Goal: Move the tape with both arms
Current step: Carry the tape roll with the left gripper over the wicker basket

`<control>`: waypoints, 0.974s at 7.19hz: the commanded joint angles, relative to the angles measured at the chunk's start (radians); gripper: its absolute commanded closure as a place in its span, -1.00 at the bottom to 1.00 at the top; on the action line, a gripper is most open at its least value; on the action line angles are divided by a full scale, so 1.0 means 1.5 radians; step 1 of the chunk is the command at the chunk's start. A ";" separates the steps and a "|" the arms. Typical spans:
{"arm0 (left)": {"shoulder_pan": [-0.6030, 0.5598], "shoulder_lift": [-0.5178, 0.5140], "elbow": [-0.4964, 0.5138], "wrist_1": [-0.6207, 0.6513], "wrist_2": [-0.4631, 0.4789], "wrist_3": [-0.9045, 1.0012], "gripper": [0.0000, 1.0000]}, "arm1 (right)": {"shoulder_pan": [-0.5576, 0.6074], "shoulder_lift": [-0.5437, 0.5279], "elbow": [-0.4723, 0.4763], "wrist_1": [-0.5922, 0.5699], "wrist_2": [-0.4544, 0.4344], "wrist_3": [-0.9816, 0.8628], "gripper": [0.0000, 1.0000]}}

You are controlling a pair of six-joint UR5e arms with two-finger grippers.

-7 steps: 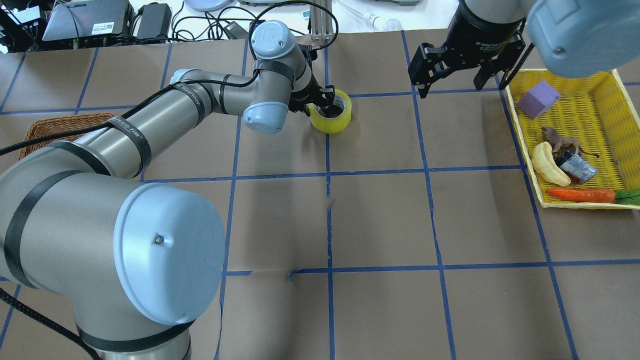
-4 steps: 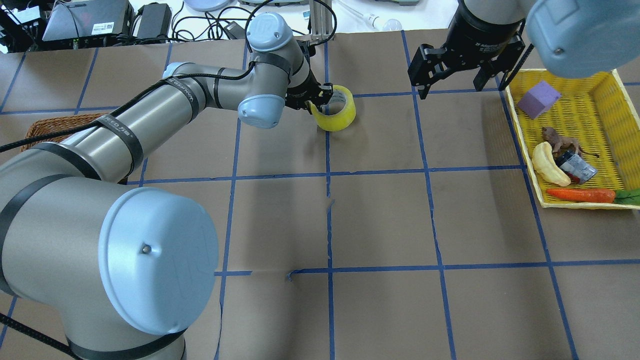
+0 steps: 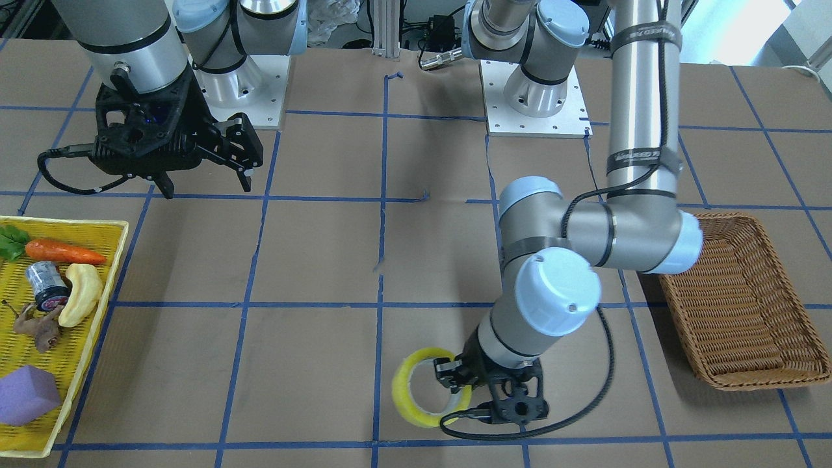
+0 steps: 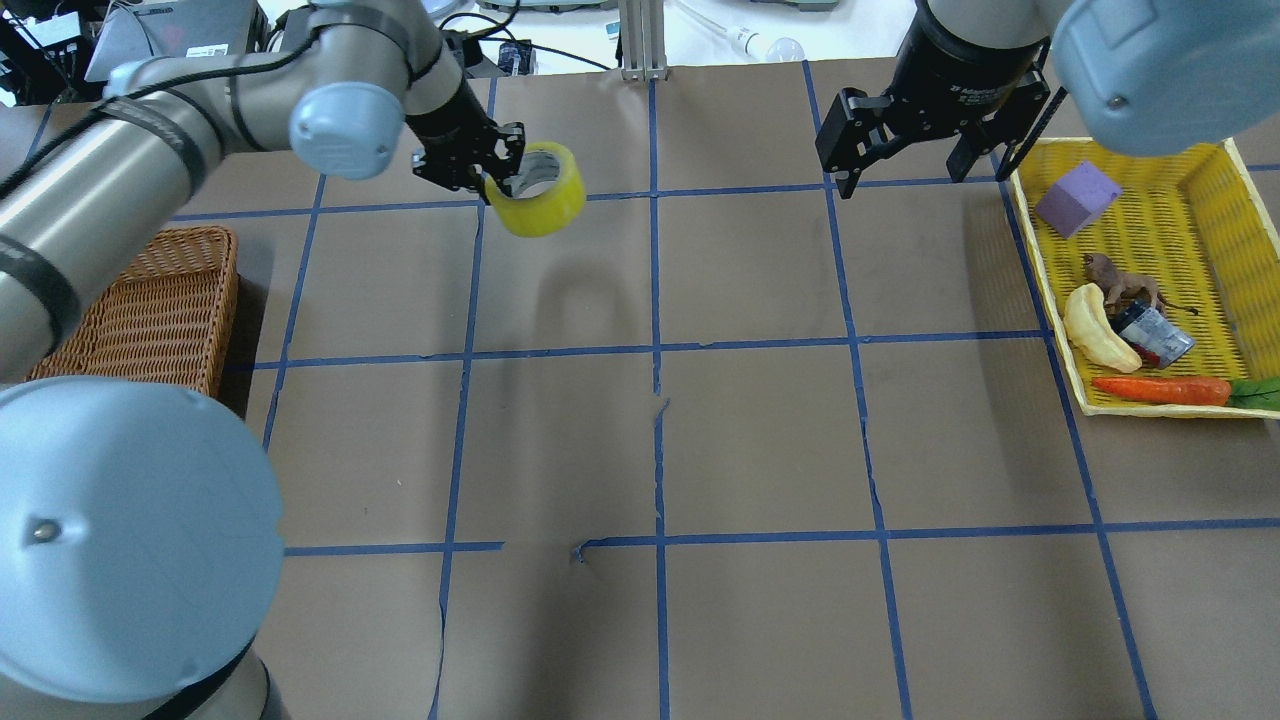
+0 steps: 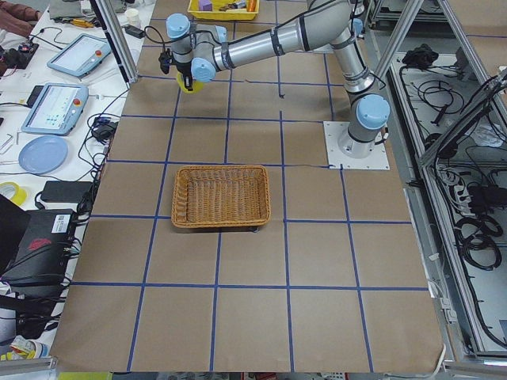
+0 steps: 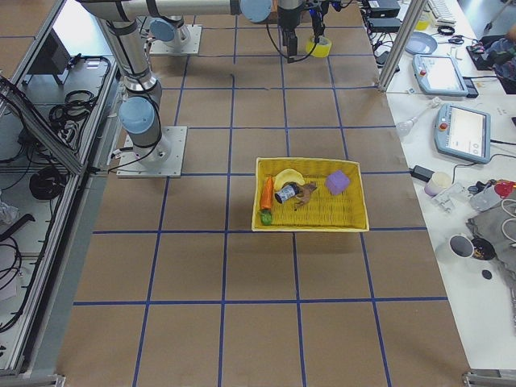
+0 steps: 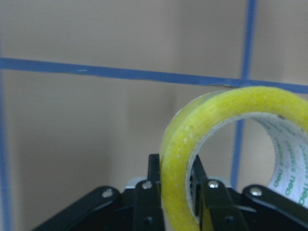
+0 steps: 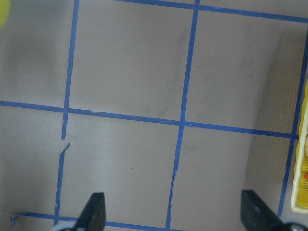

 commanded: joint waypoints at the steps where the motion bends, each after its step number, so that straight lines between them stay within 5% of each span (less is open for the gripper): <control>1: 0.093 0.066 -0.011 -0.097 0.079 0.155 1.00 | -0.001 0.000 0.001 0.000 0.000 0.000 -1.00; 3: 0.248 0.119 -0.018 -0.178 0.077 0.336 1.00 | -0.001 0.000 0.001 0.000 0.001 0.000 -1.00; 5: 0.392 0.115 -0.047 -0.170 0.078 0.511 1.00 | -0.001 0.000 0.001 0.001 0.001 0.000 -1.00; 7: 0.470 0.061 -0.091 0.057 0.077 0.661 1.00 | -0.001 0.000 0.001 0.001 0.001 0.000 -1.00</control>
